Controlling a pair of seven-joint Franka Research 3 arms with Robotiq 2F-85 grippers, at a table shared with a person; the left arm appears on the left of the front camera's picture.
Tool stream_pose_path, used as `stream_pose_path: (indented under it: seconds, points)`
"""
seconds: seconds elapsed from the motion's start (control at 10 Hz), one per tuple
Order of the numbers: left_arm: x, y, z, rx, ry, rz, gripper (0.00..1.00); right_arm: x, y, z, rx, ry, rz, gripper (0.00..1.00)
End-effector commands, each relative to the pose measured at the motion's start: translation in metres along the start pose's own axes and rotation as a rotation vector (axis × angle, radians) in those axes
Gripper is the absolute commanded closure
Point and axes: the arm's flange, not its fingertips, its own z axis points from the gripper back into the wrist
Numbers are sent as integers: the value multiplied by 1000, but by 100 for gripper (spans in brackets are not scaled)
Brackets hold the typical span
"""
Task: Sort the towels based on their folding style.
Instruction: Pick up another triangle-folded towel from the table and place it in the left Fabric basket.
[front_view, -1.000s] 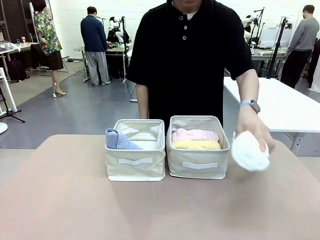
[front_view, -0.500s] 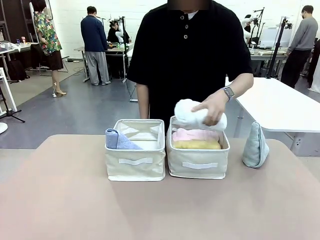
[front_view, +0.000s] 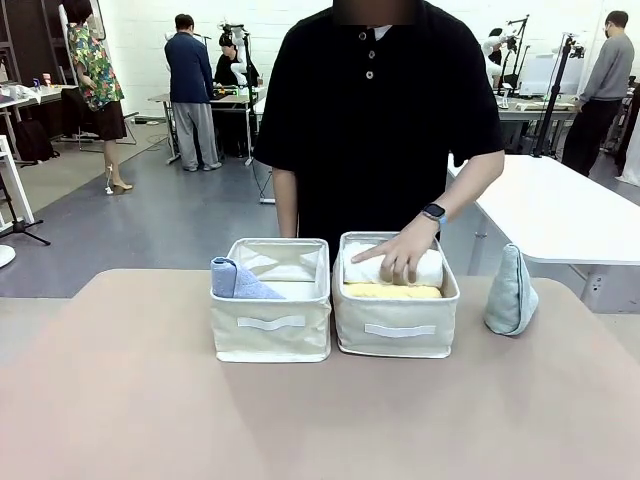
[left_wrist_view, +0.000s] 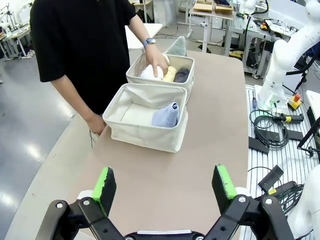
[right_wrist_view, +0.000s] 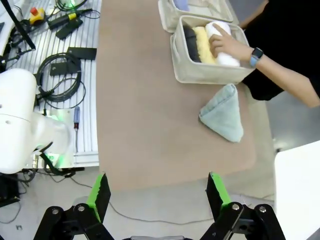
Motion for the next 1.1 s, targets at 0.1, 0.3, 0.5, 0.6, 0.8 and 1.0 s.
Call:
stream_pose_path:
  seconds: [0.1, 0.3, 0.5, 0.6, 0.8, 1.0]
  points:
    - [0, 0, 2, -4, -11, -22, 0, 0, 0, 0, 0, 0, 0, 0]
    - [0, 0, 2, -4, -11, -22, 0, 71, -13, -35, -132, 195, -432, 0]
    - [0, 0, 2, -4, -11, -22, 0, 132, -28, -85, -155, 383, -667, 0]
    - [0, 0, 2, -4, -11, -22, 0, 153, -35, -113, -135, 501, -761, 0]
    - [0, 0, 2, -4, -11, -22, 0, 173, -57, -157, -124, 510, -921, 0]
    - [0, 0, 2, -4, -11, -22, 0, 173, -75, -183, -111, 460, -1014, 0]
